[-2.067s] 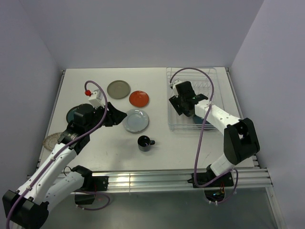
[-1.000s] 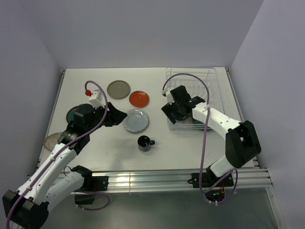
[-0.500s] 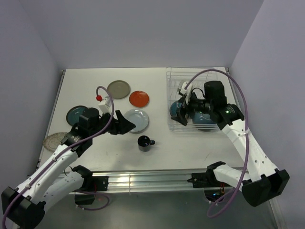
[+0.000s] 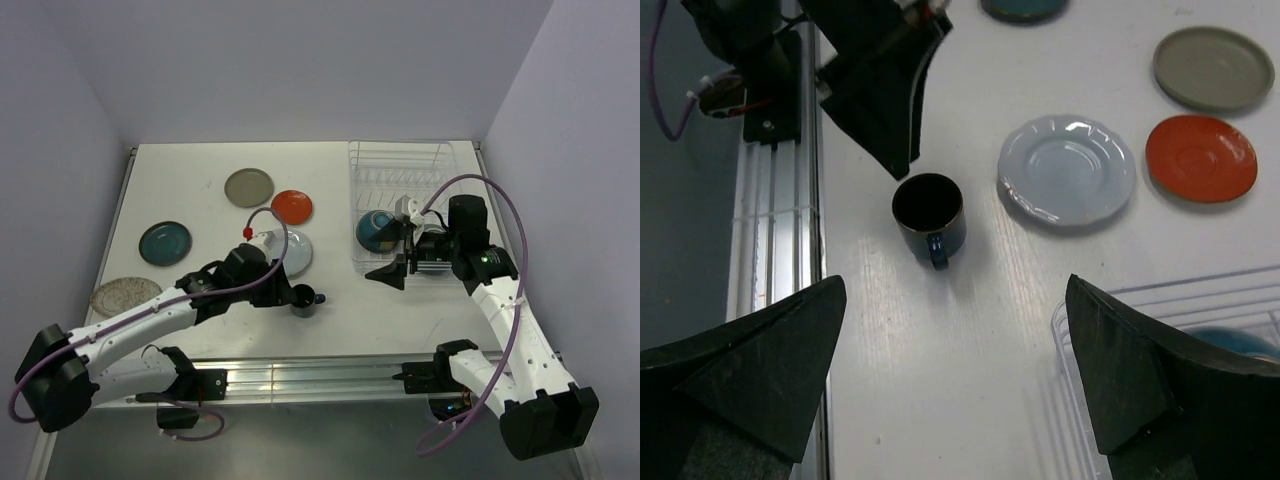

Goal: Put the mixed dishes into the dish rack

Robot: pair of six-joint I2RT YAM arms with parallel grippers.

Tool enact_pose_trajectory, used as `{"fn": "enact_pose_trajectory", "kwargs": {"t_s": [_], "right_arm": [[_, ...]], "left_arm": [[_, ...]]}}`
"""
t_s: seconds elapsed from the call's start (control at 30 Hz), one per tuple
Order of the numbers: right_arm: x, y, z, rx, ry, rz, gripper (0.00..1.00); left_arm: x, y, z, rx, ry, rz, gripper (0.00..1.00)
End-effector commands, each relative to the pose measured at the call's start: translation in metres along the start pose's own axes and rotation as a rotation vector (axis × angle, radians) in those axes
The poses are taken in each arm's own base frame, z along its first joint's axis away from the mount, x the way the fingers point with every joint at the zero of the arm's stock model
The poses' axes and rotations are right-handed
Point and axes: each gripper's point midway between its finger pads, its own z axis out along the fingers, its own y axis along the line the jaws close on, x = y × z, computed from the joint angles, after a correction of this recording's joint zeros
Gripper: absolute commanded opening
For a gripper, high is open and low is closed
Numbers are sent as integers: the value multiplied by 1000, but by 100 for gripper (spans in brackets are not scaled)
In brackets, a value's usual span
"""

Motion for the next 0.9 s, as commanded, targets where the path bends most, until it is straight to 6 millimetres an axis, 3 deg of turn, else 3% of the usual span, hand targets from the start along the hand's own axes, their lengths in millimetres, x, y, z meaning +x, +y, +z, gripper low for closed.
{"fn": "enact_pose_trajectory", "kwargs": {"t_s": [0.0,0.4,0.57,0.7,0.87], "right_arm": [[-17,6,-2,-41,-78,-66,98],[-11,2,-5,-29,-80,-40,98],[-9,0,-5,-23,-80,-36,98],[-7,-2,-6,-16,-76,-32,98],[-4,-3,-6,-13,-65,-41,98]], "left_arm": [[-12,3,8,-95,-50,-2,49],[6,15,42,-221,20,89,45],[2,16,48,-237,-4,92,26],[-3,8,45,-202,-17,85,1],[-5,-18,29,-52,-34,75,0]]}}
